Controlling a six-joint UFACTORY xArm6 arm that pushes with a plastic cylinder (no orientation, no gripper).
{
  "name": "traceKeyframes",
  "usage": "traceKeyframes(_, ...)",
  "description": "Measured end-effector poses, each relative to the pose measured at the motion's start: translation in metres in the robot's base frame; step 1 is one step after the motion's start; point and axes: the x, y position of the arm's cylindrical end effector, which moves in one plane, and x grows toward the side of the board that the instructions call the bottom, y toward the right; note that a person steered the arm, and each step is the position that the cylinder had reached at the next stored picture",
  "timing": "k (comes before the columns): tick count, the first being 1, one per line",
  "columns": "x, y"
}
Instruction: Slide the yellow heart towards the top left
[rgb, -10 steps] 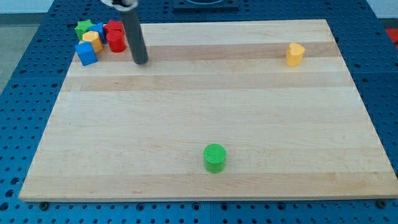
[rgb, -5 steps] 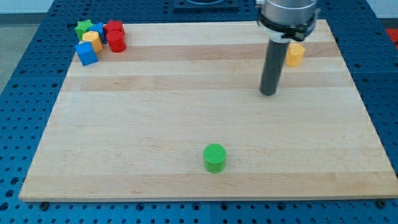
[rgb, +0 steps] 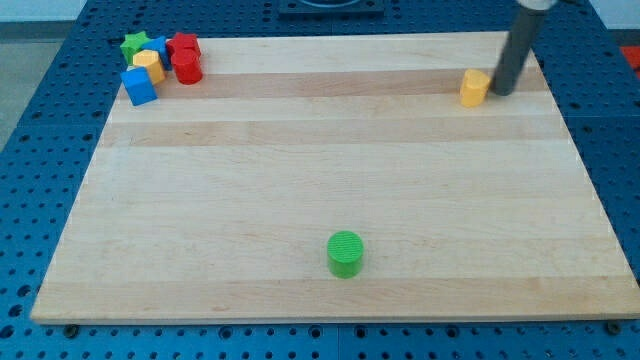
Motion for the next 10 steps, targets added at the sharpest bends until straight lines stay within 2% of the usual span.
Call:
traceKeyframes(2,0.004,-0.114)
traceKeyframes(3,0.004,-0.142)
traceKeyframes(5,0.035,-0.093)
traceKeyframes(7,0.035,-0.167)
traceKeyframes(10,0.035,-0.187)
